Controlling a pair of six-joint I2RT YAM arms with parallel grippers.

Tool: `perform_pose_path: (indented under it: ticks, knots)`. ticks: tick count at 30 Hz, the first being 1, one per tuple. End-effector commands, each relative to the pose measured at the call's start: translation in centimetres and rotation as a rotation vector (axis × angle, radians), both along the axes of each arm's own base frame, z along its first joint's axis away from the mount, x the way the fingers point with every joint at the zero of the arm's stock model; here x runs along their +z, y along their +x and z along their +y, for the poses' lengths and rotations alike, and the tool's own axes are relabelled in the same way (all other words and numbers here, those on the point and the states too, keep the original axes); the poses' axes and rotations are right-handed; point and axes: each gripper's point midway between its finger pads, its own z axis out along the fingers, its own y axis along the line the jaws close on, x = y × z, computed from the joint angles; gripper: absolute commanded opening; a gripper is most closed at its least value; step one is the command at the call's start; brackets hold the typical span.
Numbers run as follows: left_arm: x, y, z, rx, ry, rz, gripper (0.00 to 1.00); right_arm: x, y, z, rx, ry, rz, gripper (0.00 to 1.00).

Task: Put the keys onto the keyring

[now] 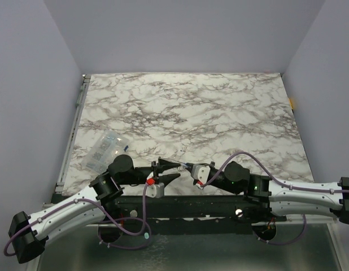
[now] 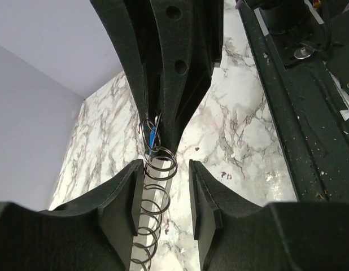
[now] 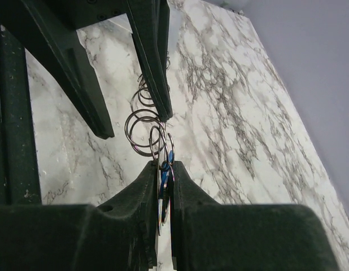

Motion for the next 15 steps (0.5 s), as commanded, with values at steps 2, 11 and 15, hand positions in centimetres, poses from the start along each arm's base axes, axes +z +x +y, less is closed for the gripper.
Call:
perform_pose_path:
  ticks: [2, 11, 15]
  knots:
    - [1.1, -0.2, 0.2, -0.002, -0.007, 0.003, 0.44, 2.1, 1.0, -0.9, -0.066, 0.013, -0.035, 0.01]
    - [5.2, -0.5, 0.2, 0.001, -0.032, 0.079, 0.45, 2.2, 0.4, -1.7, -0.054, -0.100, -0.024, 0.01]
    - [6.3, -0.2, -0.1, 0.017, -0.046, 0.133, 0.48, 2.2, -0.1, -1.9, -0.030, -0.140, -0.003, 0.01]
